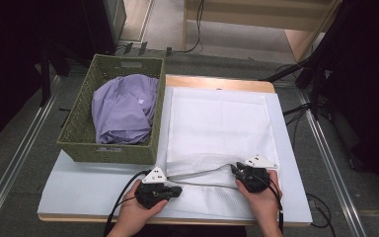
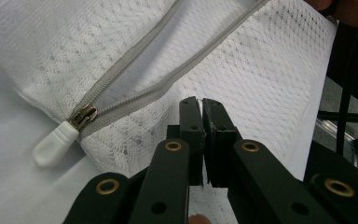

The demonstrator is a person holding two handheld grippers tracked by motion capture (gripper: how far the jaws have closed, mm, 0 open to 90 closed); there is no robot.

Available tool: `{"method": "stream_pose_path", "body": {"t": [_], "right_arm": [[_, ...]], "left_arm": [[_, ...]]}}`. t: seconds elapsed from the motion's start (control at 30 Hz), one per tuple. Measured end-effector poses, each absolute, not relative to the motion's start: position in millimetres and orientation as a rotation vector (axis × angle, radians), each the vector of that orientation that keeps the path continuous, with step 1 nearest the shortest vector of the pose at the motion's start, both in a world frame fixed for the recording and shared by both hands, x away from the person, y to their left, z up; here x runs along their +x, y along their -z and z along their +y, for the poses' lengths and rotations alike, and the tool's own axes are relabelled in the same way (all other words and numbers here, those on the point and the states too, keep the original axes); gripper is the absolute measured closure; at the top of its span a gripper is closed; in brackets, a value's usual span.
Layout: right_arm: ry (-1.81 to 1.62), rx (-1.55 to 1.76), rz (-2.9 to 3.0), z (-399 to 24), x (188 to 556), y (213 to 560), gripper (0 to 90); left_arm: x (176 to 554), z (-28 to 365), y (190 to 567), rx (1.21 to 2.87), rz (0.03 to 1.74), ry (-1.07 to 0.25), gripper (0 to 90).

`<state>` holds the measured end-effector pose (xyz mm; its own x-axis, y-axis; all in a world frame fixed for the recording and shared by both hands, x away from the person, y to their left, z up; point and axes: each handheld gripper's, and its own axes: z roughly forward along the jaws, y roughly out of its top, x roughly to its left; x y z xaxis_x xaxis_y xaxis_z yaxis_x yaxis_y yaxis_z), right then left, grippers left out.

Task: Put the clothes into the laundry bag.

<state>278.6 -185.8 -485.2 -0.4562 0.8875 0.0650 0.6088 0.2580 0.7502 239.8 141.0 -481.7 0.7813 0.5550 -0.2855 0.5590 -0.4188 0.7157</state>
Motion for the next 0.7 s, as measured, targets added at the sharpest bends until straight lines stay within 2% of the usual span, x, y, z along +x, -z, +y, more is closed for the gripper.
{"method": "stream_pose_path", "body": {"t": [0.07,0.3,0.47,0.7], "right_arm": [[-1.071,1.386,2.163,-188,279,485,89.4],[-1.234,1.328,2.061,-196,268,468,89.8],[-1.329,1.294,2.000,-201,260,454,89.7],[-1.382,1.297,1.990,-207,257,450,89.5]], "left_arm": [[240,141,482,2.104,0.828,0.001,89.1],[241,144,480,2.067,0.852,-0.009,87.3],[240,152,473,1.991,0.851,-0.025,79.3],[237,156,452,1.915,0.834,-0.123,56.6]]}}
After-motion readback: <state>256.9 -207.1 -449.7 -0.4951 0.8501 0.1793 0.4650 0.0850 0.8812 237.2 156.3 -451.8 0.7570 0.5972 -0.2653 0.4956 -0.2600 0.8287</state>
